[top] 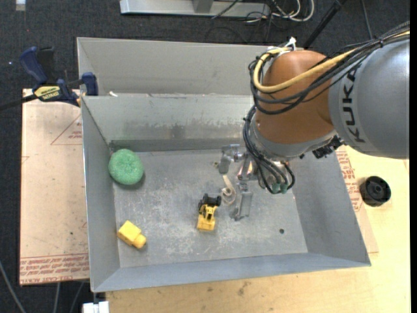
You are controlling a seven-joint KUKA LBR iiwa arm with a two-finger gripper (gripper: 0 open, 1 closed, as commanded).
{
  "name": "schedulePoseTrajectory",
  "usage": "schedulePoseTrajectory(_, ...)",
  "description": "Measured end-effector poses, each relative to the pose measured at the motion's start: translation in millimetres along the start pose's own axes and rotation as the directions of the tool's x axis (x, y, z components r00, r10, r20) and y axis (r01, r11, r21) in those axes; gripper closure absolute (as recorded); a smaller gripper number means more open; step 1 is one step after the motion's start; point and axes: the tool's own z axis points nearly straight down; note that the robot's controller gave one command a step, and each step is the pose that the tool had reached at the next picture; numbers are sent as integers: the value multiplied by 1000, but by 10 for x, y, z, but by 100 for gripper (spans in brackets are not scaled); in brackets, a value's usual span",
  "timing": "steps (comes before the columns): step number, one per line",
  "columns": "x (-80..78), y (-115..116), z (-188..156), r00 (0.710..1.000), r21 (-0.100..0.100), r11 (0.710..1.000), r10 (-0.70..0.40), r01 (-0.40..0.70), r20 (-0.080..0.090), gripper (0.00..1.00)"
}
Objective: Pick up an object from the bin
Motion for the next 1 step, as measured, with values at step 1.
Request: schedulePoseTrajectory(1,-13,-3,-47,1000,-1,1000,2,-2,8,0)
